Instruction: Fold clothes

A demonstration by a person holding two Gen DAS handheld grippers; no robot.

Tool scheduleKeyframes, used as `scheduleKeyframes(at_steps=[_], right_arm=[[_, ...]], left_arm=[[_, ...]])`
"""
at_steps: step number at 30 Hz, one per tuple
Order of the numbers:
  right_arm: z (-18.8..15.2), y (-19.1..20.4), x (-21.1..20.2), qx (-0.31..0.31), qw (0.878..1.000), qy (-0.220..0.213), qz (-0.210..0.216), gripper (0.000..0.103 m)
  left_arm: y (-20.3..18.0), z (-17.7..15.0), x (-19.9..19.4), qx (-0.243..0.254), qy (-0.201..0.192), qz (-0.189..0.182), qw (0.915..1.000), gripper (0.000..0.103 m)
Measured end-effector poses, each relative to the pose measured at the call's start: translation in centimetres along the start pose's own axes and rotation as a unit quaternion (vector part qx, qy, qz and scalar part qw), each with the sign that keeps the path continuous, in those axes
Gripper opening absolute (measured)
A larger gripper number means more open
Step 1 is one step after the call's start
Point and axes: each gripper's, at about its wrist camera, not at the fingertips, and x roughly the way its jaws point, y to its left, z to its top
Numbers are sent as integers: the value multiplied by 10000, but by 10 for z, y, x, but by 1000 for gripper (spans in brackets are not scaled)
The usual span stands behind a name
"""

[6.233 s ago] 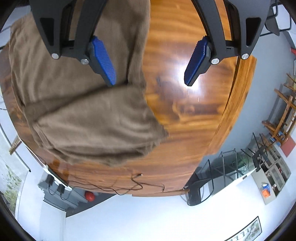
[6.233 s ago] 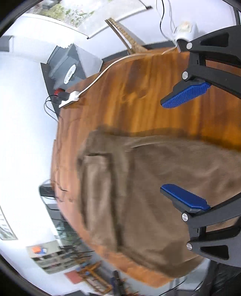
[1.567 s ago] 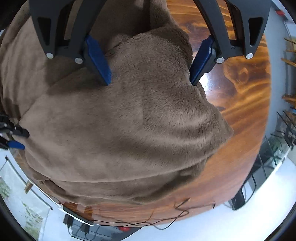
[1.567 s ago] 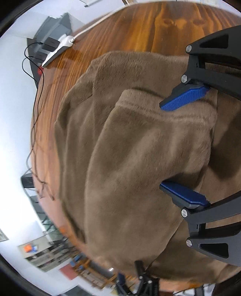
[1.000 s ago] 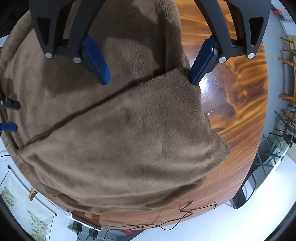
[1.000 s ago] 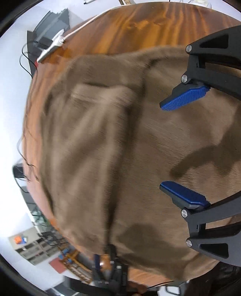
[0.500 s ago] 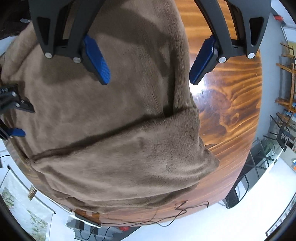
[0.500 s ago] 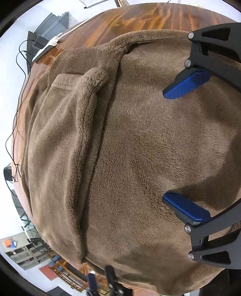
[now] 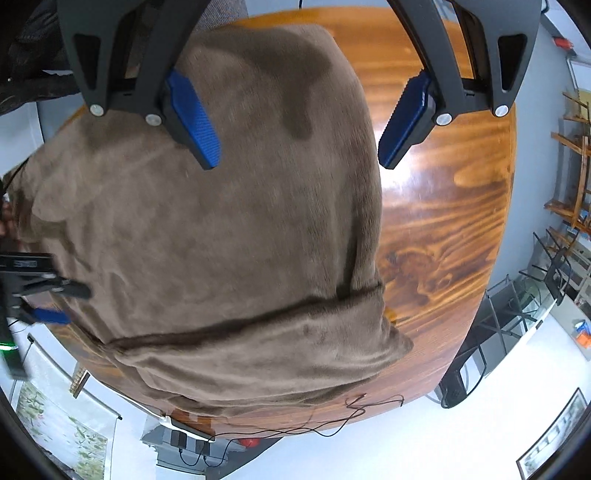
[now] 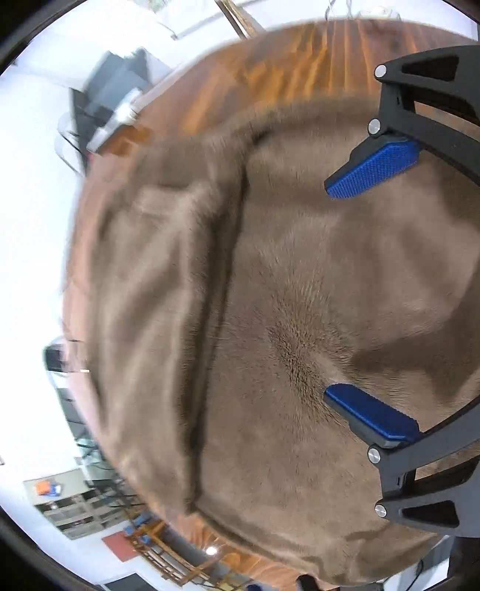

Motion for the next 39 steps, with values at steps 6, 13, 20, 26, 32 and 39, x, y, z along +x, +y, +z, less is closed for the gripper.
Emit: scheduleKeyframes(at_steps=[6,13,20,26,32,39], right_arm=[[-40,-22,-69,-467,9974,-549,10,103],[-123,-33,-104,-582,9981,-100,-167,78],[-194,-42,-120,-778,9953,436,-381,55],[-205,-36,-115,-797,9952,477,-318,56],[-193,-23,-101,-944,9938,306,-499,56],[-177,-23,-87,-975,9940,341,-352,26]], left_arm=[[-21,-11,2,-31,23,-53,10000,90],[-53,-10,-5,241,-99,-178,9995,90],[-72,-4,-6,365,-128,-194,9991,90],[-79,-5,-9,449,-133,-160,9988,90],[-74,-11,-12,358,-130,-97,9992,90],[-59,-24,-11,120,-75,-22,9999,90]])
